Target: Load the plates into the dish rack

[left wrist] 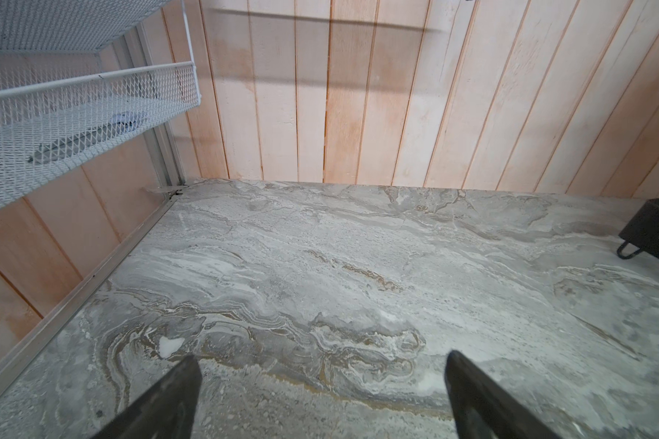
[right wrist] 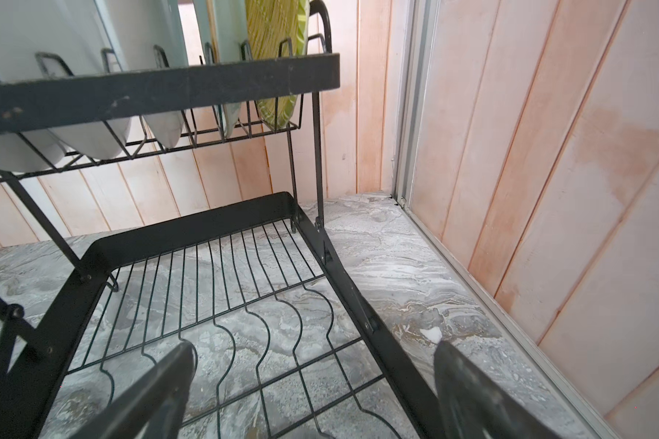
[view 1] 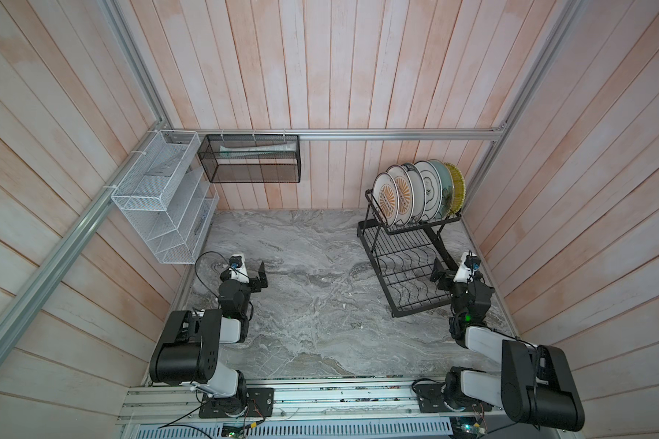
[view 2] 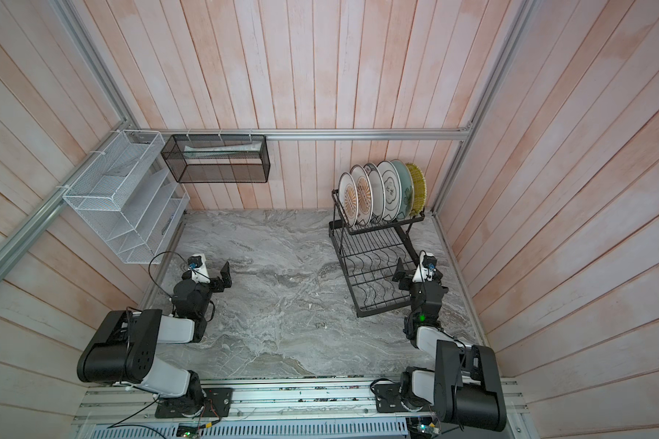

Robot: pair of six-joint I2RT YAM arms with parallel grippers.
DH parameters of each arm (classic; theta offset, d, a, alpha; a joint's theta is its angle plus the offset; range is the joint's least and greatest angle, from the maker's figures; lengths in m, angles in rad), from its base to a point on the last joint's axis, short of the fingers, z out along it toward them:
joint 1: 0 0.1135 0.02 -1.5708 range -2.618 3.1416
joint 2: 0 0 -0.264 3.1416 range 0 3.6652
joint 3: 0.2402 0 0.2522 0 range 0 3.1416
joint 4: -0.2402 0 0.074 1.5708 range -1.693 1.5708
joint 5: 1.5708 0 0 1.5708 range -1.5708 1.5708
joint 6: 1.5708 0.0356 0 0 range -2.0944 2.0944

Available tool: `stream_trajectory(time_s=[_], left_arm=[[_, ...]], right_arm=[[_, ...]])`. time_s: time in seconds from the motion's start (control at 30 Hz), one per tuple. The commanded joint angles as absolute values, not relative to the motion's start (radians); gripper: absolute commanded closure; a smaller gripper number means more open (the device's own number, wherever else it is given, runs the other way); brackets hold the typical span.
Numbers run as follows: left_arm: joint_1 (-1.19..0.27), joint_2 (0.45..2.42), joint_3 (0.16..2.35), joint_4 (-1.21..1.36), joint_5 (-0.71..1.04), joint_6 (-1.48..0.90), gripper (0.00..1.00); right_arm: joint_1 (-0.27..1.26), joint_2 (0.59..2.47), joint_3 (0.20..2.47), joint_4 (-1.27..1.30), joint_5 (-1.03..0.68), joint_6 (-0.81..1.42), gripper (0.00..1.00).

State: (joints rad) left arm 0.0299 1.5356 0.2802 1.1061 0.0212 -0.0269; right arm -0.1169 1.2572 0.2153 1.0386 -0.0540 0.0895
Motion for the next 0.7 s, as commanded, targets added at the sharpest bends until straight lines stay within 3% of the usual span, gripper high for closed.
stream_trajectory(time_s=[0.0, 0.23, 0.37, 0.67], left_arm=[[0.034, 1.538, 0.289, 1.102, 0.014, -0.033, 0.00], [0.031, 1.538, 0.290, 1.101, 0.008, -0.032, 0.00], [0.029, 1.538, 0.290, 1.100, 0.006, -0.031, 0.00], [0.029, 1.538, 0.290, 1.100, 0.005, -0.029, 0.00]], right_arm=[[-0.125, 1.311, 0.187, 1.137, -0.091, 0.090, 0.02], [-0.108, 1.549, 0.207, 1.324, -0.170, 0.042, 0.02], [-0.092, 1.519, 0.242, 1.207, -0.142, 0.021, 0.02], [-0.083, 1.522, 0.243, 1.208, -0.120, 0.018, 0.02]])
